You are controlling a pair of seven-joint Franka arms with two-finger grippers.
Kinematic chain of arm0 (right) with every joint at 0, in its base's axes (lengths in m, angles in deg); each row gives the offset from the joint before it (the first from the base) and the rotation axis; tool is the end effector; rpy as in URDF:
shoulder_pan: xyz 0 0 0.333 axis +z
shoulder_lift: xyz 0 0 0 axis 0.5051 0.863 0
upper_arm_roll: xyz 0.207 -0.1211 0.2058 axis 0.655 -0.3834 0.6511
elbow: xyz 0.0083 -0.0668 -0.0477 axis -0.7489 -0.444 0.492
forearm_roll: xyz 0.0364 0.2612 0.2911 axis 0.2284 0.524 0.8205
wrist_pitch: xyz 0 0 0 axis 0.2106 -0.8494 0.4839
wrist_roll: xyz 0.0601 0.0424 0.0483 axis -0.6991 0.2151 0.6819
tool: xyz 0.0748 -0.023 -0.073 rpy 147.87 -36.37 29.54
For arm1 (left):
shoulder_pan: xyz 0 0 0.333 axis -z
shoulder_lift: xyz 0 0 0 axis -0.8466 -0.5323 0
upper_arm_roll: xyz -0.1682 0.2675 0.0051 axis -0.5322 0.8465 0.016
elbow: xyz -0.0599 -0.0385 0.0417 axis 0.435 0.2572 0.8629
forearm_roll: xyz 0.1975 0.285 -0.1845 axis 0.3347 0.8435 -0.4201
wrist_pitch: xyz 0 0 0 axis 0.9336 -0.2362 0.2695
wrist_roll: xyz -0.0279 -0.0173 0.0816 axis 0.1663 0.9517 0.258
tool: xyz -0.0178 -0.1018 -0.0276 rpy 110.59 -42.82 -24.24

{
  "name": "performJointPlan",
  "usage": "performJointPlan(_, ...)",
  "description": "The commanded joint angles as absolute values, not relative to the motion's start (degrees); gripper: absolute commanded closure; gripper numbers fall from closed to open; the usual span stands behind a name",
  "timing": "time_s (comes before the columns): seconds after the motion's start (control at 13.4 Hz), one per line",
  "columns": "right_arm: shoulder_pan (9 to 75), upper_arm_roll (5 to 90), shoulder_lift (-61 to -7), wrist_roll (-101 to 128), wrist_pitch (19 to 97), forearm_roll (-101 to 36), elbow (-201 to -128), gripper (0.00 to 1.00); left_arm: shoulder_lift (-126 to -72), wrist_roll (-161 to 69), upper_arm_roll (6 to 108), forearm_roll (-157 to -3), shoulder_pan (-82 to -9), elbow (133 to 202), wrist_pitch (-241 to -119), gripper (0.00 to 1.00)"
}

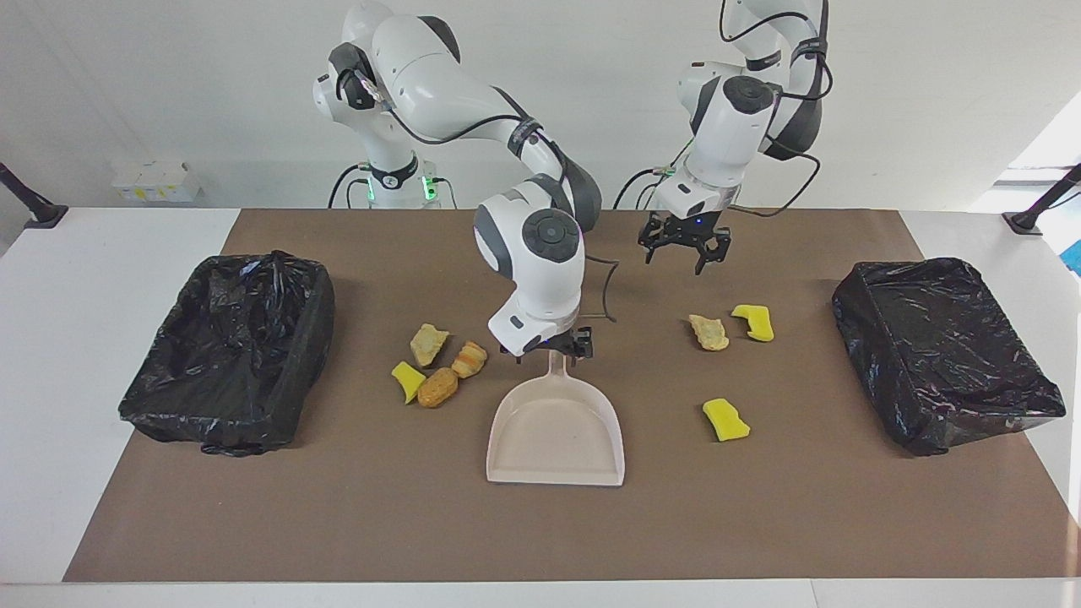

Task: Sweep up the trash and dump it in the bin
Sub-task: 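Grasp the dustpan with the right gripper while the left gripper reaches the brush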

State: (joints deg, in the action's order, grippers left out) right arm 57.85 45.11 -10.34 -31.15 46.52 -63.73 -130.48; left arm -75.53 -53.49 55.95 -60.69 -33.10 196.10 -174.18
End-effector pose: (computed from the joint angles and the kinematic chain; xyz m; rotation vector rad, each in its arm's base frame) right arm 0.6317 0.3782 0.3737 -3.1328 0.1427 0.0904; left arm 0.4139 -0.2269 0.4166 2.9962 -0.4386 0.1765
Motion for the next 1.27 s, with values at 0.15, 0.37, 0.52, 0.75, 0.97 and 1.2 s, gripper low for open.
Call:
performJointPlan(0.15,58.8,45.6,-10.5,-33.4,46.7,-61.9,-132.3,0.08,-76.9,-40.7,56.8,-61.4,-20.3,207.2,-195.6,0.0)
performJointPlan(0.37,58.5,45.7,-10.6,-33.4,47.0,-61.0,-133.4,0.53,-77.8,-35.8,56.1,-61.2,-14.8,206.7,-196.8,0.0)
performJointPlan(0.52,58.5,45.6,-11.2,-33.7,48.9,-57.7,-135.3,1.0,-80.4,-33.8,54.1,-60.0,-13.5,205.1,-197.0,0.0)
performJointPlan(0.75,56.5,45.7,-11.1,-32.9,48.6,-57.2,-135.0,1.0,-82.2,-27.0,51.5,-59.6,-12.9,201.0,-195.0,0.0)
performJointPlan(0.97,54.5,45.8,-12.5,-27.9,48.2,-57.0,-134.7,1.0,-83.8,-20.9,51.0,-55.9,-10.7,199.5,-193.2,0.0)
performJointPlan(1.2,51.0,45.9,-15.5,-22.4,48.4,-55.0,-134.6,1.0,-84.6,-15.5,51.0,-53.2,-9.9,199.2,-192.5,0.04)
